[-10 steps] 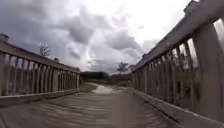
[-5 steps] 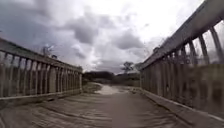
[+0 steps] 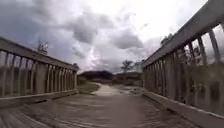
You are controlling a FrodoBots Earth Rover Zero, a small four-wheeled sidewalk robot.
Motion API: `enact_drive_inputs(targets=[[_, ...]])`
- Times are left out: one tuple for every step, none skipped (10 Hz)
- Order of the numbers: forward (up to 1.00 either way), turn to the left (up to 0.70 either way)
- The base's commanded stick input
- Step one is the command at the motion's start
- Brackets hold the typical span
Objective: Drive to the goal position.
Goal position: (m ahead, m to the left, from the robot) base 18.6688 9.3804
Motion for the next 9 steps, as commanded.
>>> enact_drive_inputs(targets=[[0.85,0.00],[0.85,0.00],[0.85,0.00],[0.85,0.00],[0.85,0.00],[0.85,0.00],[0.85,0.00],[0.85,0.00],[0.85,0.00]])
